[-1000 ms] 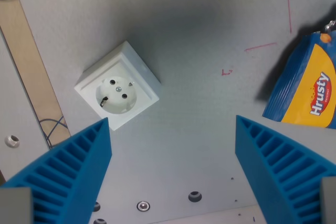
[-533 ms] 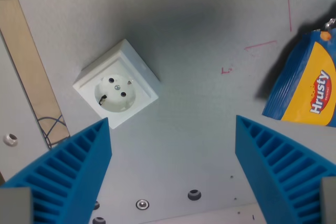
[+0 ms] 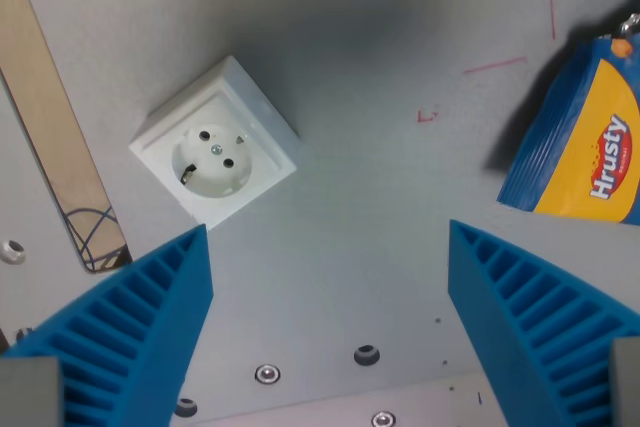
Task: Rotate around gripper negative y
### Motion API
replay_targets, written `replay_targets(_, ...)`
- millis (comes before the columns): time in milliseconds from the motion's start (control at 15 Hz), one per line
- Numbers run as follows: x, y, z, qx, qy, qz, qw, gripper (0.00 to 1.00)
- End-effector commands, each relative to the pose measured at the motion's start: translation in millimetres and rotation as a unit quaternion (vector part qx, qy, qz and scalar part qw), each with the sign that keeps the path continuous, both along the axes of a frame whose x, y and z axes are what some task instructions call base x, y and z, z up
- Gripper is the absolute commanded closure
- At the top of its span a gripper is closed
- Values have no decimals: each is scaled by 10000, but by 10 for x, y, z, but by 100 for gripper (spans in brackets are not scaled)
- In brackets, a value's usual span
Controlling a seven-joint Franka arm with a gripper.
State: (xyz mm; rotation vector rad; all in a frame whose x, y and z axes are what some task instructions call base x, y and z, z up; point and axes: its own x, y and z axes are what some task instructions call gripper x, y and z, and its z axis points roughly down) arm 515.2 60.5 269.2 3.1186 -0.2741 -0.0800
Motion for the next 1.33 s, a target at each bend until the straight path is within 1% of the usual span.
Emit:
replay_targets(67,71,3,60,189,855,0,9962,0)
replay_targets(667,71,3,60,291,1442,-7,9891,0)
replay_targets(1333,71,3,60,405,2088,-14,9771,0)
